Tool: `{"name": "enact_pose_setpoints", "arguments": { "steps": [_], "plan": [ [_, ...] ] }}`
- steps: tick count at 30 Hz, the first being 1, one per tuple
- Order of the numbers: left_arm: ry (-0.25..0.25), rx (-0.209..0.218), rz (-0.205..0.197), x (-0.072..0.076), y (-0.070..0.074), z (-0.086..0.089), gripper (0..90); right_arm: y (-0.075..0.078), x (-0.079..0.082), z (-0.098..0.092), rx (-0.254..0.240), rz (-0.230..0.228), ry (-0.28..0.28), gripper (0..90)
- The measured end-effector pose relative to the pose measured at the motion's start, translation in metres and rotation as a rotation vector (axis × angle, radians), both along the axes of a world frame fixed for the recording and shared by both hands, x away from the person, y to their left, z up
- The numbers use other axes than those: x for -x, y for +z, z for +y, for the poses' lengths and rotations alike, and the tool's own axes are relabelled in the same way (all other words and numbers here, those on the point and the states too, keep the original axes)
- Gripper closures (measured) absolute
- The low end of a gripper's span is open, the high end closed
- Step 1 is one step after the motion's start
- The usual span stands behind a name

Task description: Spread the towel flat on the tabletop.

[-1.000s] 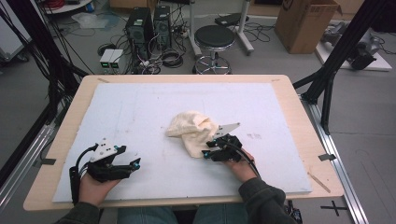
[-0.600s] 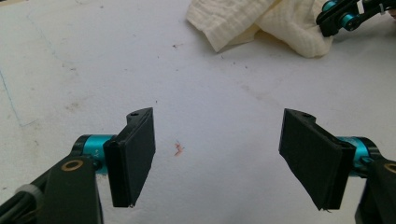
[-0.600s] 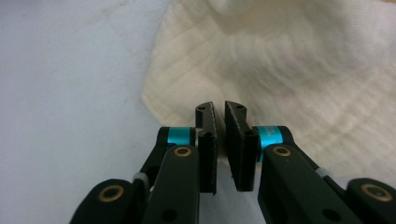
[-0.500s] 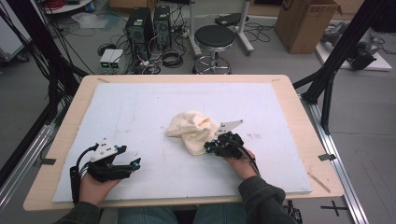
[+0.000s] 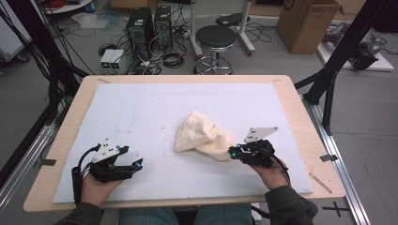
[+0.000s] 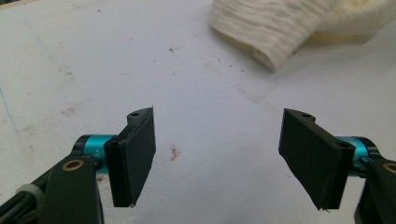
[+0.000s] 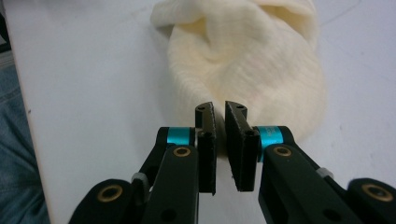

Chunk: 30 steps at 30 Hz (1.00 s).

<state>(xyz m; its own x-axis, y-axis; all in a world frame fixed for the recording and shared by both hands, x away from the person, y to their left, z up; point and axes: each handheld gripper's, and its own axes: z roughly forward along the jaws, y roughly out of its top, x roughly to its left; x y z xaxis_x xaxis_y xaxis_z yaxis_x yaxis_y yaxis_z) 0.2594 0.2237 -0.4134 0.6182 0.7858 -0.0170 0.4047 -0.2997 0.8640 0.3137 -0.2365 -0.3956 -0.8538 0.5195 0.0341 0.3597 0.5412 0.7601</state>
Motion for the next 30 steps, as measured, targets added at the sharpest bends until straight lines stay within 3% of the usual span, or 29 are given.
{"name": "enact_pose_setpoints", "arguments": {
  "steps": [6, 9, 11, 15, 18, 21, 24, 30],
  "plan": [
    [-0.003, 0.001, -0.003, 0.000, 0.000, -0.002, 27.7, -0.020, 0.007, -0.017, 0.014, 0.051, -0.025, 80.8],
    [-0.010, 0.008, -0.007, 0.001, 0.001, -0.003, 27.8, -0.029, 0.008, -0.016, 0.009, 0.071, -0.020, 71.9],
    [-0.019, 0.010, -0.012, 0.001, 0.001, -0.004, 27.9, -0.028, 0.009, -0.015, 0.001, 0.064, -0.015, 70.2],
    [-0.034, 0.029, -0.015, 0.000, 0.003, -0.008, 28.0, -0.020, 0.010, -0.011, -0.065, 0.025, 0.011, 62.9],
    [-0.056, 0.044, -0.015, -0.001, 0.005, -0.015, 28.6, -0.017, 0.010, -0.003, -0.056, 0.002, 0.037, 60.3],
    [-0.102, 0.074, -0.019, -0.003, 0.007, -0.026, 33.0, -0.019, 0.006, 0.001, -0.039, -0.010, 0.060, 60.3],
    [-0.153, 0.077, -0.009, -0.006, 0.007, -0.043, 34.1, -0.021, 0.004, -0.003, -0.035, -0.015, 0.068, 60.6],
    [-0.237, 0.022, -0.006, -0.018, 0.001, -0.081, 41.3, -0.022, 0.000, -0.023, -0.061, -0.016, 0.044, 60.6]
  ]
}}
